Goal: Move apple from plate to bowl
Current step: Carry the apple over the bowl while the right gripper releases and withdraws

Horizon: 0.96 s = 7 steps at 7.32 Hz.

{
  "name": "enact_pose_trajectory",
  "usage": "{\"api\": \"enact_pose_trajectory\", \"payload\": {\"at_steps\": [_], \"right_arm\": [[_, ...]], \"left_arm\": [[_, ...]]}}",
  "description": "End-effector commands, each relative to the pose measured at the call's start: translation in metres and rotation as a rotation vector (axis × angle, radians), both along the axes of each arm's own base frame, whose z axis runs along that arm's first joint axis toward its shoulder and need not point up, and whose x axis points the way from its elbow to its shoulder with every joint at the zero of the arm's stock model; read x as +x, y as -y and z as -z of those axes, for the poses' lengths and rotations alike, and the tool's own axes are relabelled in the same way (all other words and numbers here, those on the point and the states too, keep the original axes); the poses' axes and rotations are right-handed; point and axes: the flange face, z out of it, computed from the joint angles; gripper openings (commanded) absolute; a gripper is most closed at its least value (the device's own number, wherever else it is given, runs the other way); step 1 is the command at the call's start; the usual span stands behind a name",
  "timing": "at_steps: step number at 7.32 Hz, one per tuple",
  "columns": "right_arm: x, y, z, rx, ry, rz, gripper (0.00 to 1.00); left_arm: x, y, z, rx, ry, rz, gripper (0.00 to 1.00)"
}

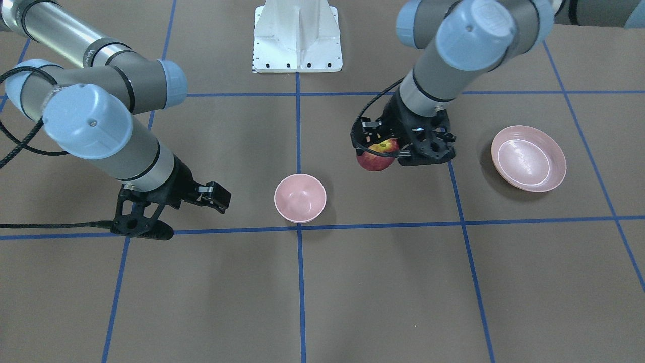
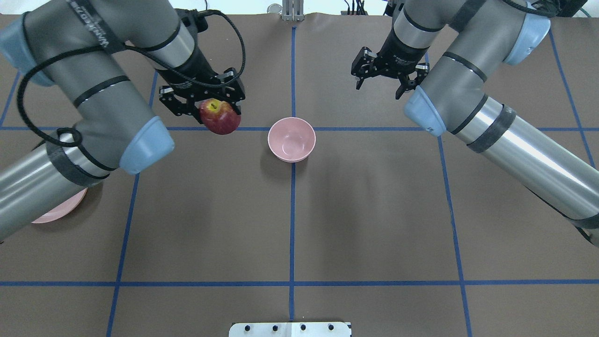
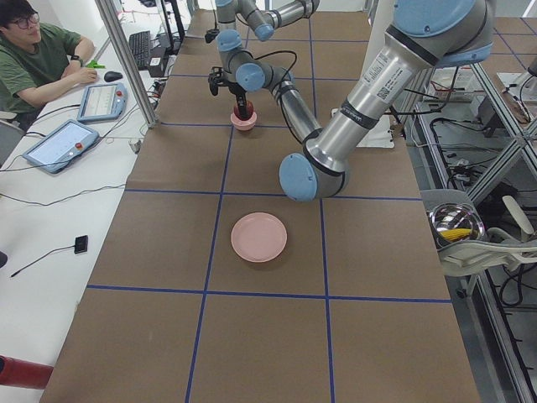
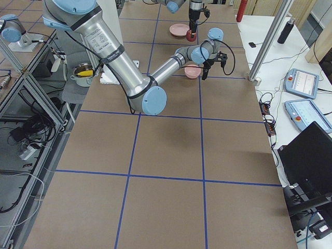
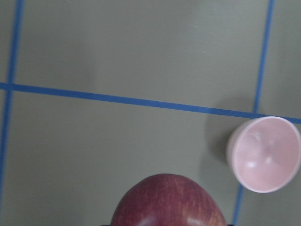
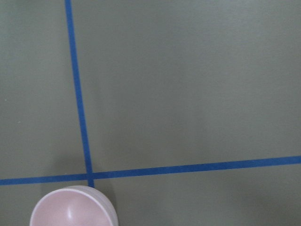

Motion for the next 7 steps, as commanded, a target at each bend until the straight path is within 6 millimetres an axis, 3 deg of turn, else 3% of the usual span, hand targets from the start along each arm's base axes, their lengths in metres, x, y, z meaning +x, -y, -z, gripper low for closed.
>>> {"api": "enact_pose_trajectory", "payload": {"at_steps": [1, 3, 4, 6, 7], "right_arm": [[0.065, -0.003, -0.050, 0.057, -0.049, 0.039, 1.00], [0.115, -0.015, -0.099, 0.165, -0.078, 0.108, 1.00], [0.131, -0.021, -0.116, 0.217, -0.087, 0.150, 1.00], [0.144, -0.023, -0.128, 0.239, -0.088, 0.169, 1.00], [0.146, -0.024, -0.132, 0.239, -0.083, 0.175, 1.00]], "left_arm": [[0.060, -0.005, 0.042, -0.021, 0.021, 0.015, 0.00], [0.107, -0.009, 0.054, -0.001, 0.055, 0.035, 0.00], [0.127, 0.007, 0.050, -0.005, 0.056, 0.044, 0.00], [0.147, 0.026, 0.029, 0.004, 0.061, 0.066, 0.00], [0.155, 0.023, 0.023, 0.006, 0.075, 0.065, 0.00]]}}
